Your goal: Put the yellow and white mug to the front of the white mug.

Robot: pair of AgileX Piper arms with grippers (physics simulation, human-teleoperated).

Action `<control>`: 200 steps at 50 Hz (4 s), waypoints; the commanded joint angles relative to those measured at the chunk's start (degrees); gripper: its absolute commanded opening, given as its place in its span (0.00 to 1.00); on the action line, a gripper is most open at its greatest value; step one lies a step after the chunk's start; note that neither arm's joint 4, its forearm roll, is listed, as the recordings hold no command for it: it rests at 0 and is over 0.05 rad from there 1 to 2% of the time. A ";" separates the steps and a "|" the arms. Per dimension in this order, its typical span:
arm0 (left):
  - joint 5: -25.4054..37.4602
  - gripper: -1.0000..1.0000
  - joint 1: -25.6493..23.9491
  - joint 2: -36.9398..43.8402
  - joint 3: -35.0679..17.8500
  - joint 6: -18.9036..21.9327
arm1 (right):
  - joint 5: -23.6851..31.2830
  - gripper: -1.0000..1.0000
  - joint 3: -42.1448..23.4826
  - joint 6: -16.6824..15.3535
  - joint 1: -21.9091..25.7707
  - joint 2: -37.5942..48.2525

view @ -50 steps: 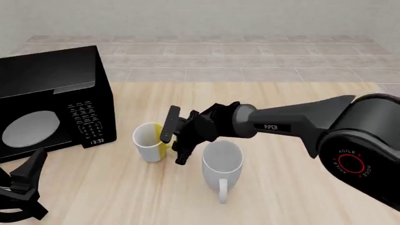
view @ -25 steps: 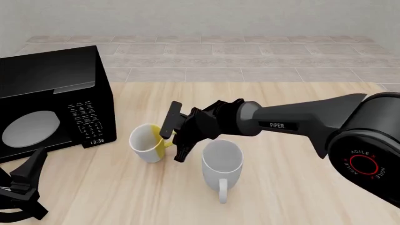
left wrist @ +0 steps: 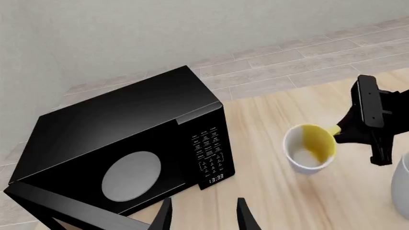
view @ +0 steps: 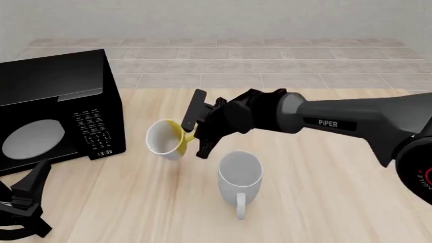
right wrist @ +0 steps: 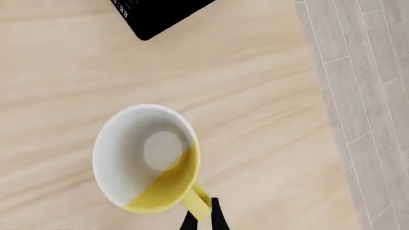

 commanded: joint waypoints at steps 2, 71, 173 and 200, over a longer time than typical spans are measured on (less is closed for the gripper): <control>0.00 1.00 0.00 0.00 0.00 0.00 | 1.35 0.00 -1.01 1.88 -1.33 -2.76; 0.00 1.00 0.00 0.00 0.00 0.00 | -2.89 0.00 6.94 12.45 -14.51 -6.46; 0.00 1.00 0.00 0.00 0.00 0.00 | -9.31 1.00 9.75 21.20 -21.06 3.04; 0.00 1.00 0.00 0.00 0.00 0.00 | -7.38 1.00 13.28 19.46 -21.81 -6.36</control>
